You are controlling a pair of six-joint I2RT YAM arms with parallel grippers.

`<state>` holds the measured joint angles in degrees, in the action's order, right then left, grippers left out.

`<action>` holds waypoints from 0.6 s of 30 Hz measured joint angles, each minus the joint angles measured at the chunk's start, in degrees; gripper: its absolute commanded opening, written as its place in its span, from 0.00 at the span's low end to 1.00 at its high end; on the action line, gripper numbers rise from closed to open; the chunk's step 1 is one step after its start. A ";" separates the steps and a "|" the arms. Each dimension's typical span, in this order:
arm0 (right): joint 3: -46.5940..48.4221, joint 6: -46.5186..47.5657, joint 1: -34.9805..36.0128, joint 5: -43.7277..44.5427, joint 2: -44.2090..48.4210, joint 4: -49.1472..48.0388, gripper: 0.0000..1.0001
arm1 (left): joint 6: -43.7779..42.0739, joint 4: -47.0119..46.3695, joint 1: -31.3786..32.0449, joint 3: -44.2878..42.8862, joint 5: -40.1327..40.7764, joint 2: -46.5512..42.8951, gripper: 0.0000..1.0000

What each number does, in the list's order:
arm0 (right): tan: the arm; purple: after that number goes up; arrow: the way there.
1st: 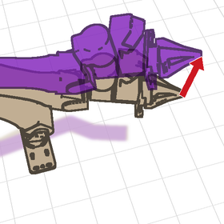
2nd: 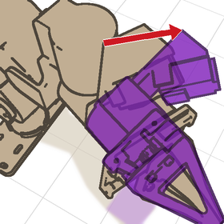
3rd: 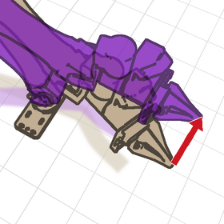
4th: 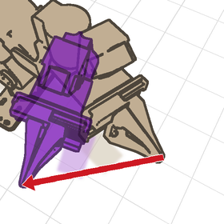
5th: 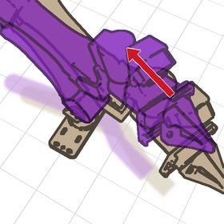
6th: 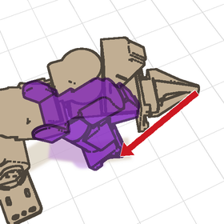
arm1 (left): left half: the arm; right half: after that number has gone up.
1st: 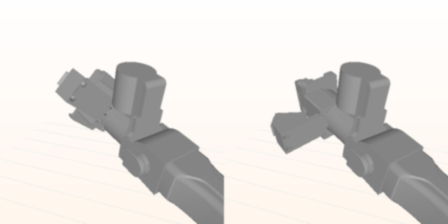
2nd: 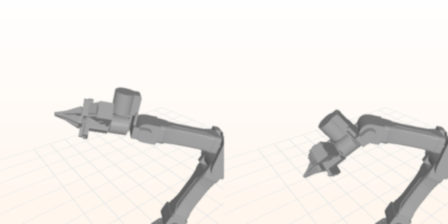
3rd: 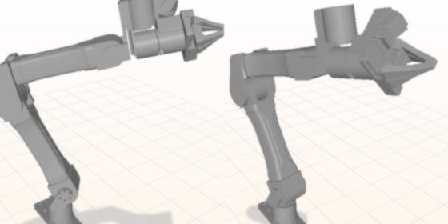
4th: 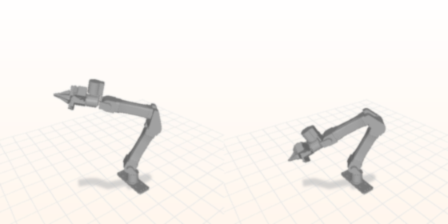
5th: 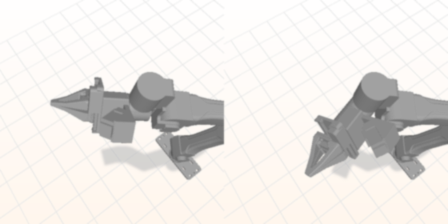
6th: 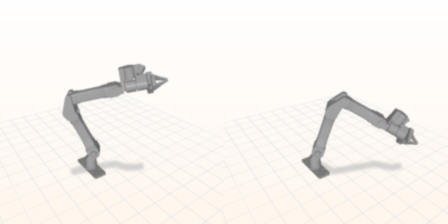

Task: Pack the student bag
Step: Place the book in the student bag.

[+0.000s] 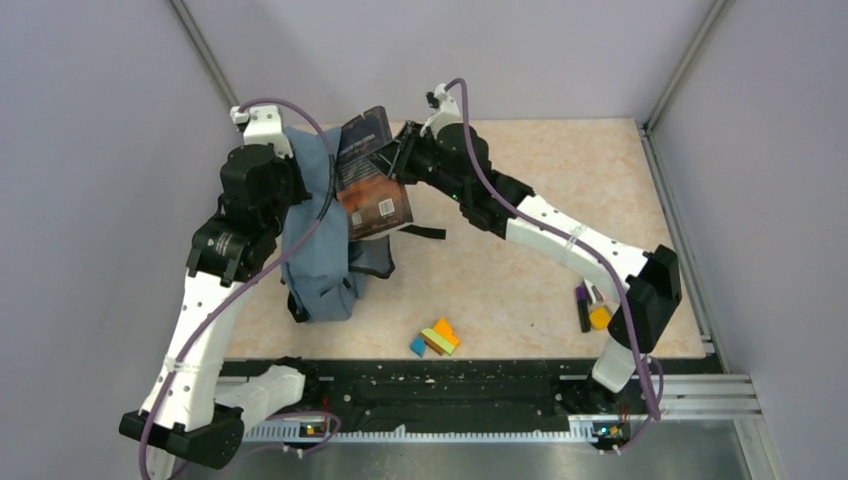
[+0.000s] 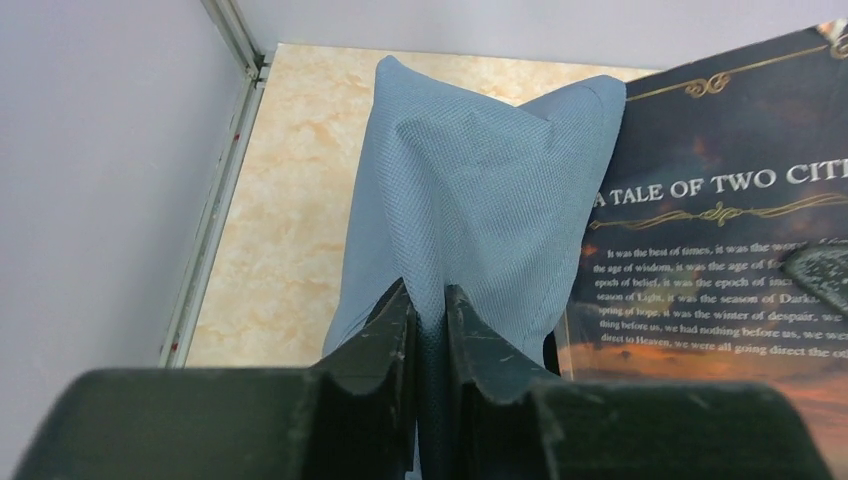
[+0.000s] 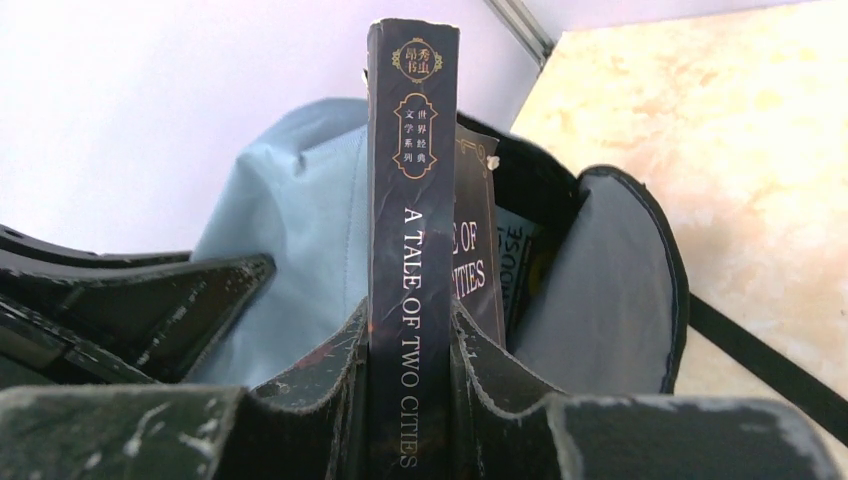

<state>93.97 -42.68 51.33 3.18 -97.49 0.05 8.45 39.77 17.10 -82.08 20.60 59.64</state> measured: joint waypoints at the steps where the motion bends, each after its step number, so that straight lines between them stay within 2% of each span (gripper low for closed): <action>1: 0.74 0.00 0.00 0.24 -0.04 0.20 0.00 | 0.09 -0.22 -0.11 0.07 -0.11 -0.09 0.14; 8: 6.67 -1.53 0.00 0.24 -1.60 1.62 0.00 | 0.44 -0.39 -0.94 0.24 -1.60 -2.14 0.08; 14: 6.36 -4.46 0.13 0.20 -3.13 0.26 0.00 | 0.46 -0.13 -1.79 0.33 -2.36 -2.60 0.06; 18: 1.88 -4.81 0.55 2.89 -3.17 -1.77 0.00 | 0.63 -0.37 -2.36 0.72 -2.86 -2.62 0.05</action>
<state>95.85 -47.48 51.88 6.07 -100.66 -1.72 9.08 39.40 14.74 -81.36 17.74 57.01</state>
